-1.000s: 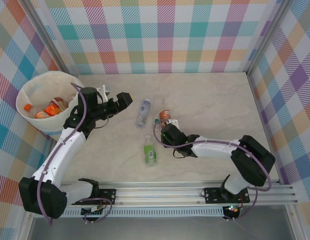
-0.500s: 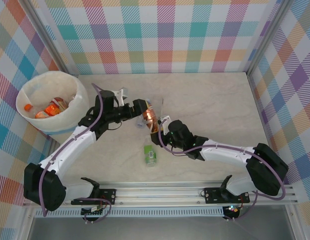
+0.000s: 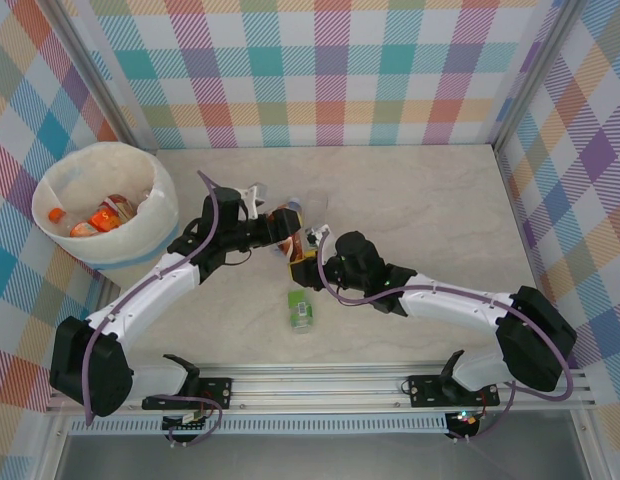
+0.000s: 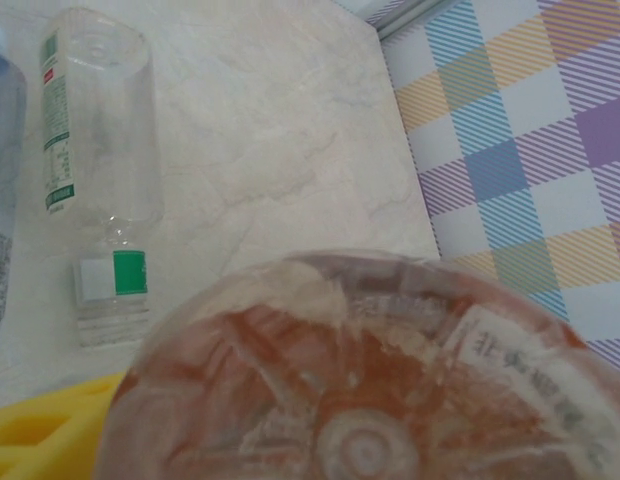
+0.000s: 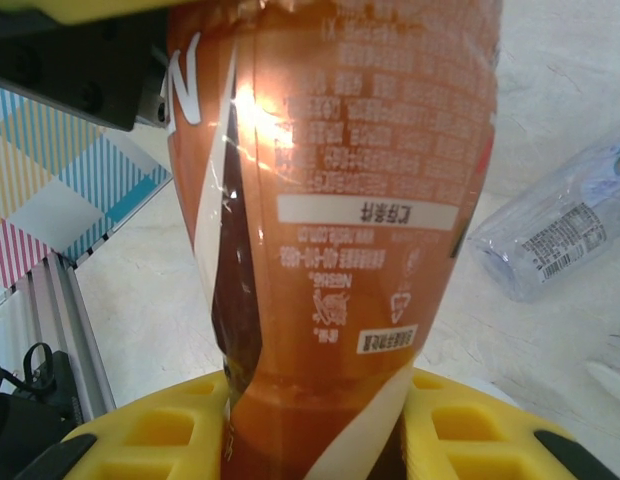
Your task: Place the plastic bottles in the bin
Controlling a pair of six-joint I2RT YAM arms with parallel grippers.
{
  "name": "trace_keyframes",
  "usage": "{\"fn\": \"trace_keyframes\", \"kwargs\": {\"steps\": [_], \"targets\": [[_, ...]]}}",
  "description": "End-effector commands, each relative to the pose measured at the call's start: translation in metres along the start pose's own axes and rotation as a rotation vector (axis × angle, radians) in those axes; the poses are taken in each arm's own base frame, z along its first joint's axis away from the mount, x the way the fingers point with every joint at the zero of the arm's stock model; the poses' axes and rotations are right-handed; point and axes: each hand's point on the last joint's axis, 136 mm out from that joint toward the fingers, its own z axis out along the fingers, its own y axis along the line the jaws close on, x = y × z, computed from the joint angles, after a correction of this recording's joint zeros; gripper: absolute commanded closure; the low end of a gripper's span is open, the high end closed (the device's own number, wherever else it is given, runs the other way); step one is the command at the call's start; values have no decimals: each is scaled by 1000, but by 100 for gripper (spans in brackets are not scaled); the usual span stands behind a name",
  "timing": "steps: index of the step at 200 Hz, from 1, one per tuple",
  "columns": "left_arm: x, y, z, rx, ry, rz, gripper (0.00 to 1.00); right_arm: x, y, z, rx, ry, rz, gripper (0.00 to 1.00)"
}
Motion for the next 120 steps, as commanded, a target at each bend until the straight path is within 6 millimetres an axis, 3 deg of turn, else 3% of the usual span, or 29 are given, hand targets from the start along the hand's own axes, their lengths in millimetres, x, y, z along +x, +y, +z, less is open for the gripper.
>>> {"fn": "trace_keyframes", "kwargs": {"steps": [1, 59, 120], "targets": [[0, -10, 2, 38, 3, 36, 29, -25, 20, -3, -68, -59, -30, 75], [-10, -8, -4, 5, -51, 40, 33, -27, 16, -3, -42, -69, -26, 65], [-26, -10, -17, -30, -107, 32, 41, -33, 4, -7, 35, -96, 6, 30]]}}
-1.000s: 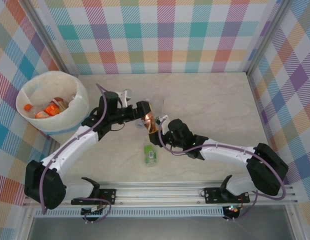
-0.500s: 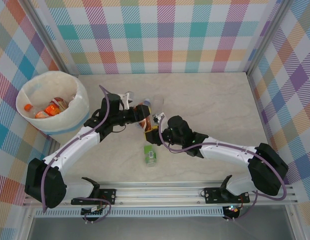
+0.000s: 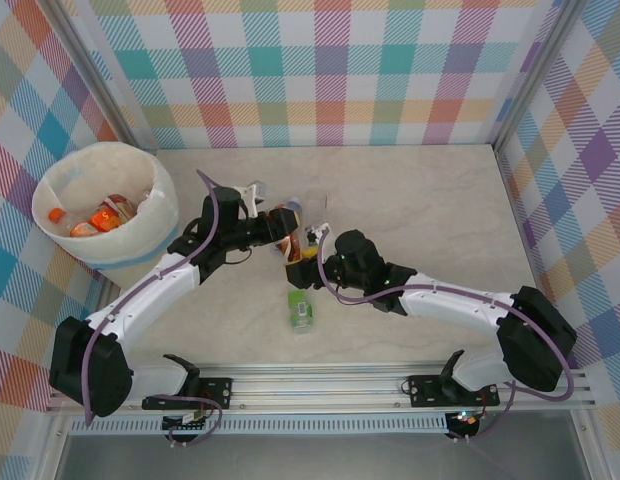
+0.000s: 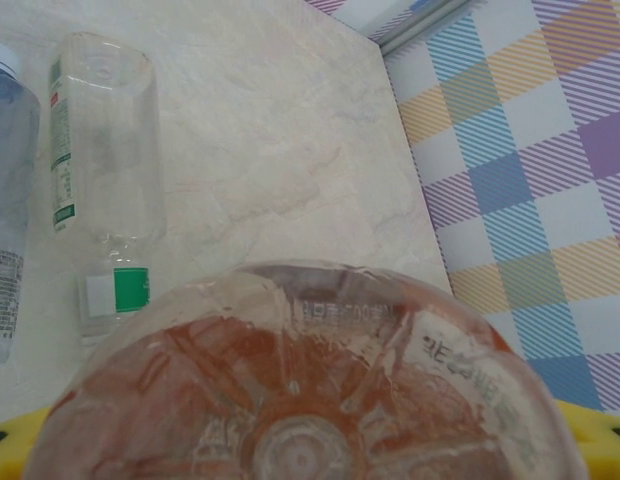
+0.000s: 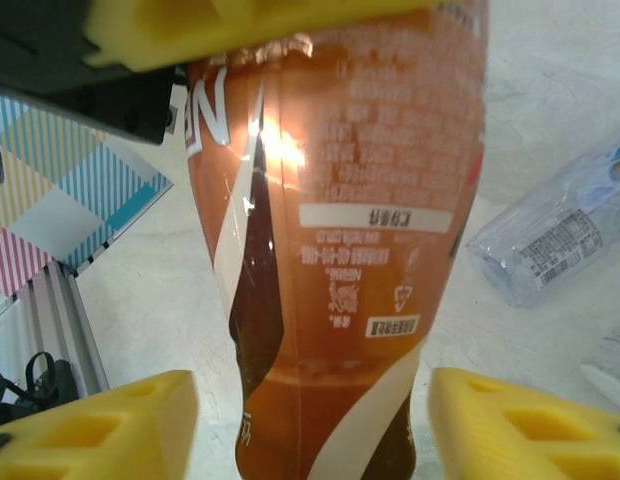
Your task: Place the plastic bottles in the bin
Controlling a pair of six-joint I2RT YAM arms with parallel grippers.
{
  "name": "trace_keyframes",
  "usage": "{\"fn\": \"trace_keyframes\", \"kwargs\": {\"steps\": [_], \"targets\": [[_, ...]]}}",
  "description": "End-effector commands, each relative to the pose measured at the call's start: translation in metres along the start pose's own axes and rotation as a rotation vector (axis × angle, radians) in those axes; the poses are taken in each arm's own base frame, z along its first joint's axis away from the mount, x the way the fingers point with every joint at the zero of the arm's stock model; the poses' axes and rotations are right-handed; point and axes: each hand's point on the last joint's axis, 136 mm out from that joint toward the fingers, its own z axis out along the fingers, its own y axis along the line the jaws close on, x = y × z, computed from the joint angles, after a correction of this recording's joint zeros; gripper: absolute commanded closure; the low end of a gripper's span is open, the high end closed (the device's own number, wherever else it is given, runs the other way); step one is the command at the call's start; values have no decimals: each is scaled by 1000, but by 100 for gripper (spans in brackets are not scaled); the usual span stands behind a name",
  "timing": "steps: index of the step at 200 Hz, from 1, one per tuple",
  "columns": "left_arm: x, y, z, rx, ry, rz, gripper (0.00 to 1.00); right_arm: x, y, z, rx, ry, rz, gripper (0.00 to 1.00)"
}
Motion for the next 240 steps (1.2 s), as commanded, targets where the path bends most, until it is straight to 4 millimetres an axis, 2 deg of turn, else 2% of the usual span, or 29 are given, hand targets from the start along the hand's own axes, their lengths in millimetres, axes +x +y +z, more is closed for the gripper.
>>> {"fn": "trace_keyframes", "kwargs": {"steps": [1, 44, 74, 110, 150, 196, 221, 240], "targets": [[-20, -11, -16, -9, -70, 19, 41, -26, 6, -7, 17, -80, -3, 29], [-44, -4, -46, -105, -183, 76, 41, -29, -8, -17, 94, -126, -15, 12], [-62, 1, -76, -210, -260, 120, 38, -23, -18, -21, 146, -108, -20, 0], [-90, 14, -121, -397, -382, 148, 39, -19, -39, -29, 248, -143, 19, 0], [-122, -1, -174, -512, -544, 240, 39, -5, -74, -37, 439, -121, 68, 0], [-161, -21, -253, -722, -769, 348, 39, -1, -75, -37, 440, -108, 54, 0], [-180, -16, -292, -924, -904, 383, 40, -3, -75, -36, 441, -118, 51, 0], [-196, -9, -311, -1045, -957, 385, 40, -3, -74, -35, 435, -118, 42, 0]]}}
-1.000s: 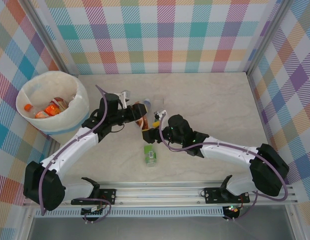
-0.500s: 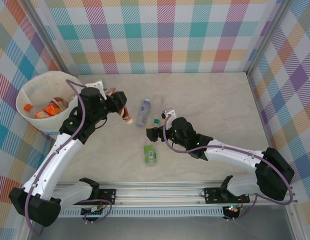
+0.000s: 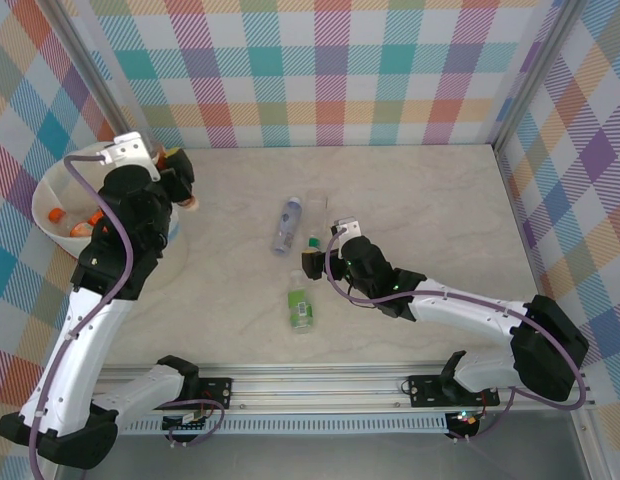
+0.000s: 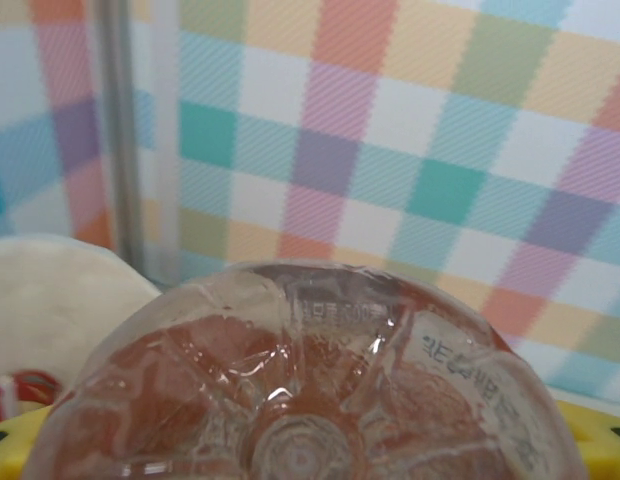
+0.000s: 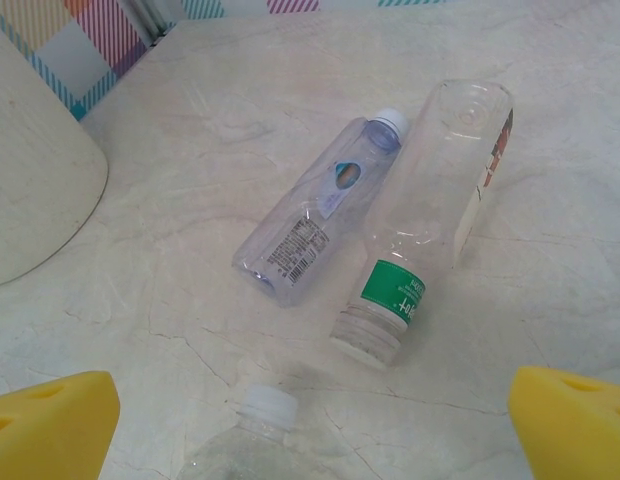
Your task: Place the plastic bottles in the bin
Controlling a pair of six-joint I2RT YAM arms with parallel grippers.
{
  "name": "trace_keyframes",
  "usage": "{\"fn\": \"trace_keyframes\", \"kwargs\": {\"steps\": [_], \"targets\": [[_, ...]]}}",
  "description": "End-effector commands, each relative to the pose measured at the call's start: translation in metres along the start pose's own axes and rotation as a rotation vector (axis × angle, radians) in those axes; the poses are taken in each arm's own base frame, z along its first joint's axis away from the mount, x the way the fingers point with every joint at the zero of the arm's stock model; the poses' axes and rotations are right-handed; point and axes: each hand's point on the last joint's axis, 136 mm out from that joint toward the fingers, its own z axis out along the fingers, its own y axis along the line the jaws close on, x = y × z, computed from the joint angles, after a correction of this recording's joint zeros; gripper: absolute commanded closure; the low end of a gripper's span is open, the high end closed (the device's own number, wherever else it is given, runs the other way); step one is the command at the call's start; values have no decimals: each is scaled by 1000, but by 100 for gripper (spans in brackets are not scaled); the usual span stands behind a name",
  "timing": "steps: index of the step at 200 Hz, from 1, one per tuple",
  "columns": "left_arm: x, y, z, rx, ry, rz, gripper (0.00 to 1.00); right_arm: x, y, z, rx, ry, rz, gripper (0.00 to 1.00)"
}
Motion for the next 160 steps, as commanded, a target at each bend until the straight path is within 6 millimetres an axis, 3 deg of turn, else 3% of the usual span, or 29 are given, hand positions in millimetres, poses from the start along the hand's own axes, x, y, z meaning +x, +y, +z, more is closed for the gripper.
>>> {"fn": "trace_keyframes", "kwargs": {"steps": [1, 27, 54, 113, 121, 136, 160], "targets": [[-34, 44, 6, -253, -103, 84, 40, -2, 0, -1, 3, -21, 4, 0], [-42, 72, 26, -323, -90, 44, 41, -2, 1, 0, 1, -13, -11, 0], [-35, 110, 52, -397, -26, -4, 41, 0, 1, 0, 0, -9, -14, 0], [13, 160, 96, -422, 152, -189, 37, 3, -2, -3, 1, -5, -17, 0], [20, 176, 98, -458, 183, -222, 37, 3, -2, -4, 0, -4, -17, 0], [34, 182, 102, -473, 252, -262, 34, 5, -2, -5, -3, -1, -25, 0], [43, 180, 102, -471, 300, -283, 21, 13, 3, -5, -42, 25, -54, 0]]}}
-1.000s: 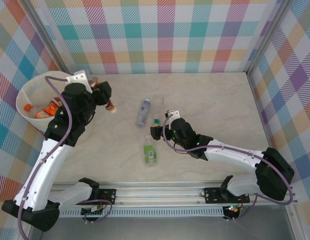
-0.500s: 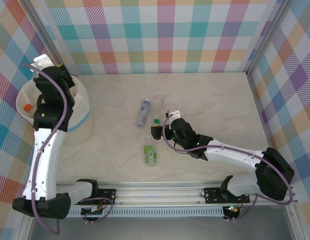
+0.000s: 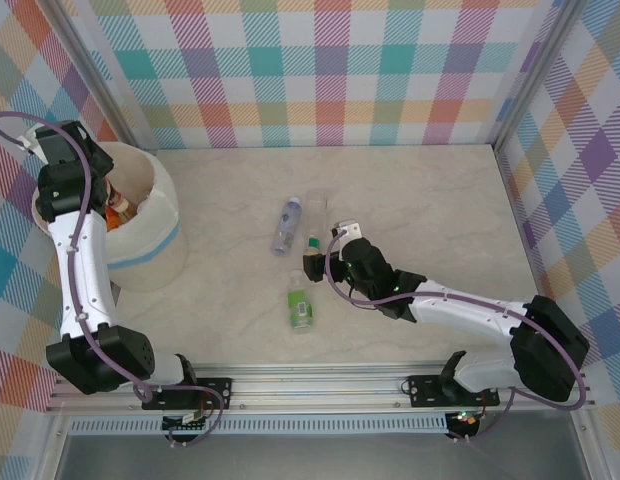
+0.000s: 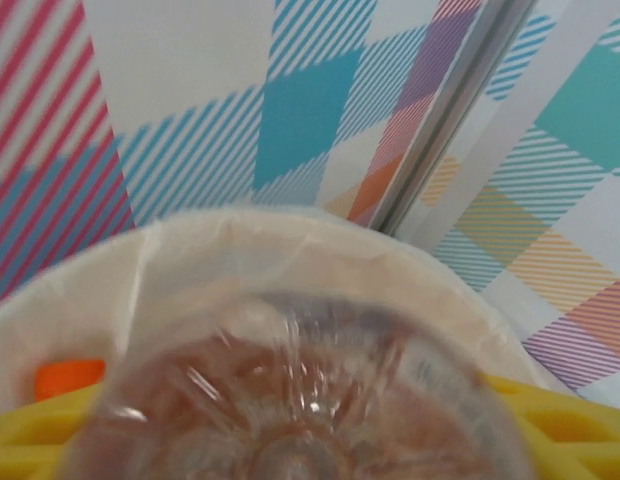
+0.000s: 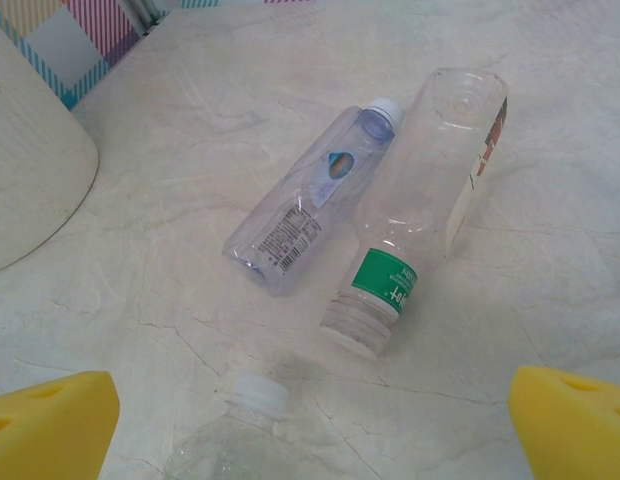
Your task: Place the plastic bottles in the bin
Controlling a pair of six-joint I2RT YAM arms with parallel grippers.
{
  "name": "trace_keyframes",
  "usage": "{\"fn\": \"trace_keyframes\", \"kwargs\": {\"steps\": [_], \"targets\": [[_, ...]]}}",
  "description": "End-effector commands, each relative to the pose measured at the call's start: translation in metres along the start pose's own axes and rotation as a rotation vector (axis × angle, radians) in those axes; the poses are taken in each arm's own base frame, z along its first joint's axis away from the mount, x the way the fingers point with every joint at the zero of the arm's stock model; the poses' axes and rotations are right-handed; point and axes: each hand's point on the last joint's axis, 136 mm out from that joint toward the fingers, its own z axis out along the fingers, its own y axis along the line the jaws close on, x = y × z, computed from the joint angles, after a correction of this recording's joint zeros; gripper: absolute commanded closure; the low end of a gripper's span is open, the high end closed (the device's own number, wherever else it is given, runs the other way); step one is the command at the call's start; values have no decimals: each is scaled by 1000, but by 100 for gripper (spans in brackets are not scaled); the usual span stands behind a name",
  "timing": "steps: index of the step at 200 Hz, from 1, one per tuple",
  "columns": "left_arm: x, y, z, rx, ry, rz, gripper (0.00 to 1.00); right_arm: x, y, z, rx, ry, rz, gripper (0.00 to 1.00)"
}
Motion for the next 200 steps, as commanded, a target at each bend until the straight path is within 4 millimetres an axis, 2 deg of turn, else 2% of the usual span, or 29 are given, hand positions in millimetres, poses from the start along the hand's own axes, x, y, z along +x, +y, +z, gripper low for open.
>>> {"fn": "trace_keyframes", "kwargs": {"steps": [1, 44, 85, 114, 134, 157, 172, 200], "targets": [[6, -3, -10, 38, 70, -52, 21, 5, 7, -5, -47, 10, -39, 0], [11, -12, -30, 112, 64, -47, 11, 26, 19, 1, -128, 79, -58, 0], [17, -20, -45, 163, 58, -39, 5, 60, 20, 1, -155, 207, 28, 0], [20, -30, -53, 238, 69, -74, 0, 74, 21, 0, -145, 249, 39, 0], [27, -68, -69, 414, 103, -105, 0, 81, 19, 5, -114, 275, 49, 0], [32, -115, -91, 639, 172, -134, 0, 91, 29, 13, -140, 324, 62, 0], [39, -136, -105, 707, 204, -110, 0, 99, 39, 17, -163, 357, 52, 0], [55, -165, -128, 815, 256, -63, 0, 115, 46, 26, -126, 407, 12, 0]]}}
